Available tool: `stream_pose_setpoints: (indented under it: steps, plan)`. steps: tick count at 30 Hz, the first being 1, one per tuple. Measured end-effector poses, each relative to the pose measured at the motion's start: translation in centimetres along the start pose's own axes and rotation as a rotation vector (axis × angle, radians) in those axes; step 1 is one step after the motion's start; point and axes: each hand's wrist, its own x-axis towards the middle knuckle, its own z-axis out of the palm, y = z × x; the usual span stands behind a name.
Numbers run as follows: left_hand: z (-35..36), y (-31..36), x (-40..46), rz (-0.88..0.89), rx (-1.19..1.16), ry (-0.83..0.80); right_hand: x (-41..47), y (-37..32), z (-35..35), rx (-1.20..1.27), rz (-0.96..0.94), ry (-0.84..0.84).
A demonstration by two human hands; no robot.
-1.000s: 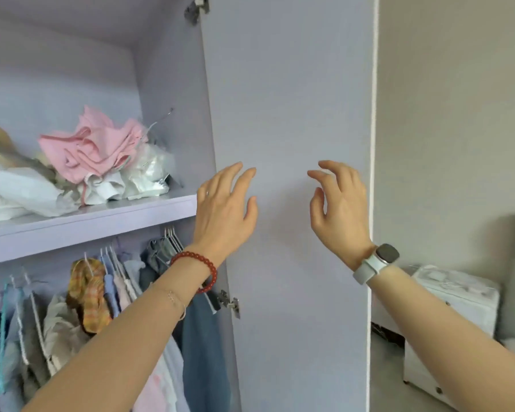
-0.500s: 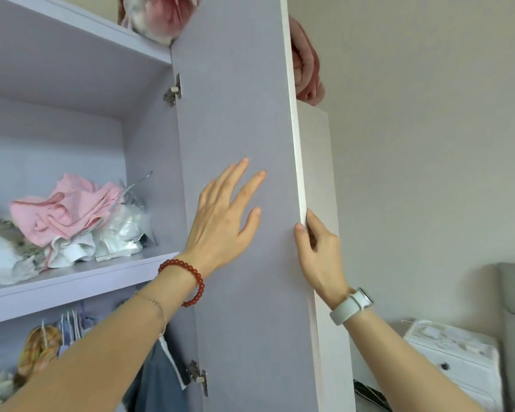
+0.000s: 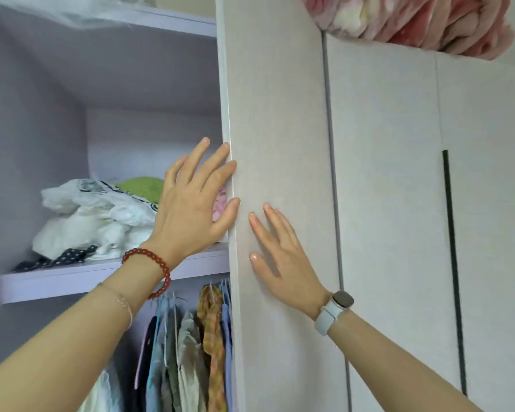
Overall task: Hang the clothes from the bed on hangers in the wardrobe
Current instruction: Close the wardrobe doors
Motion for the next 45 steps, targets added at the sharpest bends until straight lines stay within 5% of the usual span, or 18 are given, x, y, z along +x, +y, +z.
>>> stream_pose_setpoints:
  steps: [10, 21, 25, 30, 33, 36, 45]
  plan:
    - [3.1, -7.7, -5.1, -0.438, 0.515, -0.63, 6.3, -1.1, 10.7, -0.287, 0.137, -0.335]
    - [8.0, -8.5, -7.2, -0.553, 0.547, -0.832, 5.1, 0.9, 14.3, -0.492, 0.122, -0.672]
    - [7.2, -8.7, -6.8, -0.54, 0.448, -0.783, 5.4, 0.7, 13.1, -0.46, 0.116, -0.607]
    - [2.0, -8.5, -8.1, -0.438, 0.311, -0.322, 3.5, -1.1, 13.1, -0.209, -0.043, 0.016]
    - [-3.0, -8.0, -10.4, -0.434, 0.33, -0.146, 2.1, -4.0, 13.8, 0.031, -0.025, 0.17]
    - [-8.7, -7.0, -12.3, -0.509, 0.423, -0.12, 1.2, -8.5, 15.1, 0.196, -0.068, 0.198]
    - [-25.9, -5.2, -19.4, -0.509, 0.992, -0.367, -2.7, -24.4, 20.0, 0.71, -0.198, 0.064]
